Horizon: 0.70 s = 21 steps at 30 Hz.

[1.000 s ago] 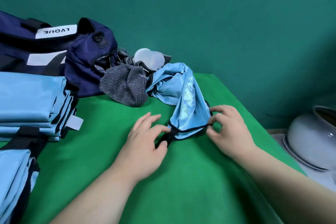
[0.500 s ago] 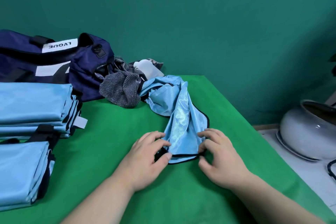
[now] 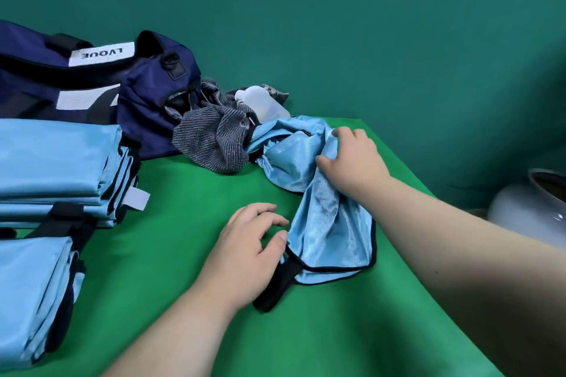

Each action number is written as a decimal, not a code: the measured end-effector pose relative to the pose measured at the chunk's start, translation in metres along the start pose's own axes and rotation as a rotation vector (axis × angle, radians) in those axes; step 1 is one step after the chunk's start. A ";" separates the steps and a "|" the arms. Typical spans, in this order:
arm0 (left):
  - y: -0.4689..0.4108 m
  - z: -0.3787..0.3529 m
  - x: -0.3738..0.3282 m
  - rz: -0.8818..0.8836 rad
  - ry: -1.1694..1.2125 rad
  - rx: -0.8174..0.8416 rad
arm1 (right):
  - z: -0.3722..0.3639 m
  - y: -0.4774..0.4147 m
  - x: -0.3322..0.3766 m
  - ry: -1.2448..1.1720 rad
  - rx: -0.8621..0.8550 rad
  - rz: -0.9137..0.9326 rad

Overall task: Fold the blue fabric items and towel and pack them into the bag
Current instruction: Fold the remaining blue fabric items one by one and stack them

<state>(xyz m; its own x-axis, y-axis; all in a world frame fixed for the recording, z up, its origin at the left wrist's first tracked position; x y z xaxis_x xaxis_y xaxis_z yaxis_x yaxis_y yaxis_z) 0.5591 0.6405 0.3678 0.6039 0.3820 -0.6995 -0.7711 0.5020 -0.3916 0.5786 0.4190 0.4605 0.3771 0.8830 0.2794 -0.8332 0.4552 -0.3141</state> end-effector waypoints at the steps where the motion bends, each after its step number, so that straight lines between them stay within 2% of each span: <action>1: -0.001 0.000 0.001 0.008 0.004 -0.003 | -0.004 -0.007 -0.002 -0.004 0.030 -0.016; 5: -0.002 -0.004 -0.002 -0.028 -0.011 0.018 | -0.005 -0.026 -0.011 0.053 0.070 -0.002; 11: 0.006 -0.005 -0.006 -0.091 -0.072 0.036 | 0.055 -0.026 -0.058 -0.053 -0.122 -0.116; 18: 0.034 -0.003 -0.019 -0.109 -0.153 0.067 | 0.148 0.029 -0.096 -0.127 -0.290 -0.153; 21: 0.058 -0.001 -0.027 -0.091 -0.167 0.066 | 0.164 0.065 -0.088 -0.136 -0.278 -0.094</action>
<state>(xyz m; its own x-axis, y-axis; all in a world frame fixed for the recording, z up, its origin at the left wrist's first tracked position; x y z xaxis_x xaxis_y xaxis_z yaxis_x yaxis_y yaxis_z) 0.4978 0.6586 0.3632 0.6999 0.4533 -0.5519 -0.7002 0.5880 -0.4050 0.4250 0.3518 0.5645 0.3746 0.8206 0.4316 -0.6476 0.5647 -0.5116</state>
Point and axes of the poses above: each hand's wrist, its own y-axis away from the middle knuckle, its own z-axis out of the back of the hand, x = y × z, the point moved 6 cm from there along -y, towards the middle knuckle, and after that the axes turned 1 degree about -y, right-handed, at the moved point
